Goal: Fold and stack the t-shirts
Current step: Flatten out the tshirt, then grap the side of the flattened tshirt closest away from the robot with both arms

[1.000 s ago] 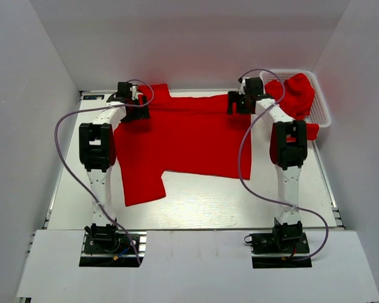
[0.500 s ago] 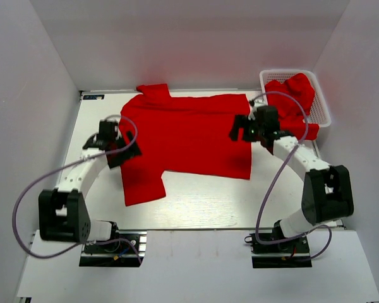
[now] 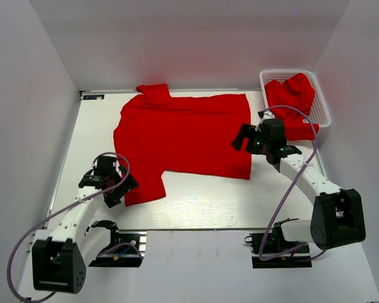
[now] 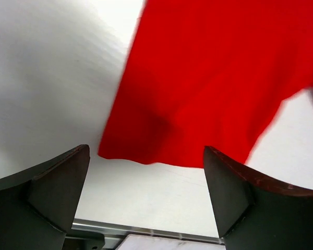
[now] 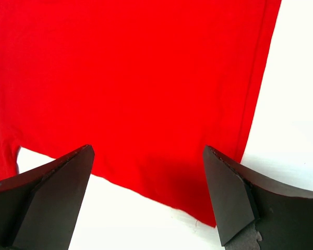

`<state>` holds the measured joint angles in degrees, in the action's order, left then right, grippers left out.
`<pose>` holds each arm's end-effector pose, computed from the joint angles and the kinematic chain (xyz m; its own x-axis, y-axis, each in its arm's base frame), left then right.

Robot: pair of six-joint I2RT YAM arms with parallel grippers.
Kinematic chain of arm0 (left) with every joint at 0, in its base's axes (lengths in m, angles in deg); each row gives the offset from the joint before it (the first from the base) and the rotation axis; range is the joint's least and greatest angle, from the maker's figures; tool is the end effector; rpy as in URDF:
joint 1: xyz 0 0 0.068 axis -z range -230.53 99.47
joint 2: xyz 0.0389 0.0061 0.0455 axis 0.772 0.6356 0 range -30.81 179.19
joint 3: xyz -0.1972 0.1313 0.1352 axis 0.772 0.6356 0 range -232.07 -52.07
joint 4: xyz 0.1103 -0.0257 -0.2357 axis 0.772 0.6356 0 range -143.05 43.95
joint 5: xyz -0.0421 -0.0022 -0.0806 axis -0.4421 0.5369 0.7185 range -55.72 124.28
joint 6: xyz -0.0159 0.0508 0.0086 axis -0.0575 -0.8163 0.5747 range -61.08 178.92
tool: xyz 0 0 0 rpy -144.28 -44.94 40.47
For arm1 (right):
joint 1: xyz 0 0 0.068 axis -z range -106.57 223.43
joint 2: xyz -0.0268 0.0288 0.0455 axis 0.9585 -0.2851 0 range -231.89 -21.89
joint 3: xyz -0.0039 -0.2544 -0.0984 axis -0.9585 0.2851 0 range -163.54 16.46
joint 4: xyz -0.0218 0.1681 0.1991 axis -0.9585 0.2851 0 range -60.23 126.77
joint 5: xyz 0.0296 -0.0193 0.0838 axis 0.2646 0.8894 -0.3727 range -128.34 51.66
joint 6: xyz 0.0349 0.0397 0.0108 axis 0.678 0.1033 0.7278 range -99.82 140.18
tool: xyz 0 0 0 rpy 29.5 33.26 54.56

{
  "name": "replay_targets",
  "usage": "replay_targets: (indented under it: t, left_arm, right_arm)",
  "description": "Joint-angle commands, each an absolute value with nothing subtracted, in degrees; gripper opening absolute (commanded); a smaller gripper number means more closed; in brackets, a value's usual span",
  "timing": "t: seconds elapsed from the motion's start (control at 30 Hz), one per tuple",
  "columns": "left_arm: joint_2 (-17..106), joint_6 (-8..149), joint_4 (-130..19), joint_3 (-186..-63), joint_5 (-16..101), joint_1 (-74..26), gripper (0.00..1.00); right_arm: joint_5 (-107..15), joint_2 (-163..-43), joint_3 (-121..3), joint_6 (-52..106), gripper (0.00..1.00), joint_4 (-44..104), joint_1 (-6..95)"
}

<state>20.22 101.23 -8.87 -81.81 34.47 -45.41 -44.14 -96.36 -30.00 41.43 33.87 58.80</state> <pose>0.1490 -0.0135 0.1859 -0.7311 -0.6102 -0.3051 -0.5427 0.7912 -0.2818 0.2763 0.0759 0.2476 -0.6005 0.2159 -0.7699 -0.1250 0.9257 0.3570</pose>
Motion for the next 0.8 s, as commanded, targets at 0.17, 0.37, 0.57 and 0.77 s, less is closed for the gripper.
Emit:
replay_targets:
  t: [0.17, 0.37, 0.57, 0.77]
  left_arm:
    - [23.9, 104.8, -11.2, -78.6, 31.3, -45.1, 1.00]
    - [23.9, 104.8, -14.8, -76.9, 30.8, -45.1, 0.72]
    - [23.9, 104.3, -21.6, -71.5, 33.8, -45.1, 0.27]
    - [25.2, 100.9, -25.1, -71.4, 36.0, -45.1, 0.00]
  right_arm:
    - [-43.9, -95.2, -28.8, 43.2, 0.90, 33.7, 59.2]
    - [-44.5, -96.2, -28.4, 44.4, 0.90, 34.8, 59.1]
    - [-41.2, -92.7, -25.0, 48.0, 0.90, 38.6, 59.4]
    - [-39.0, -86.2, -21.0, 47.5, 0.90, 45.0, 59.4]
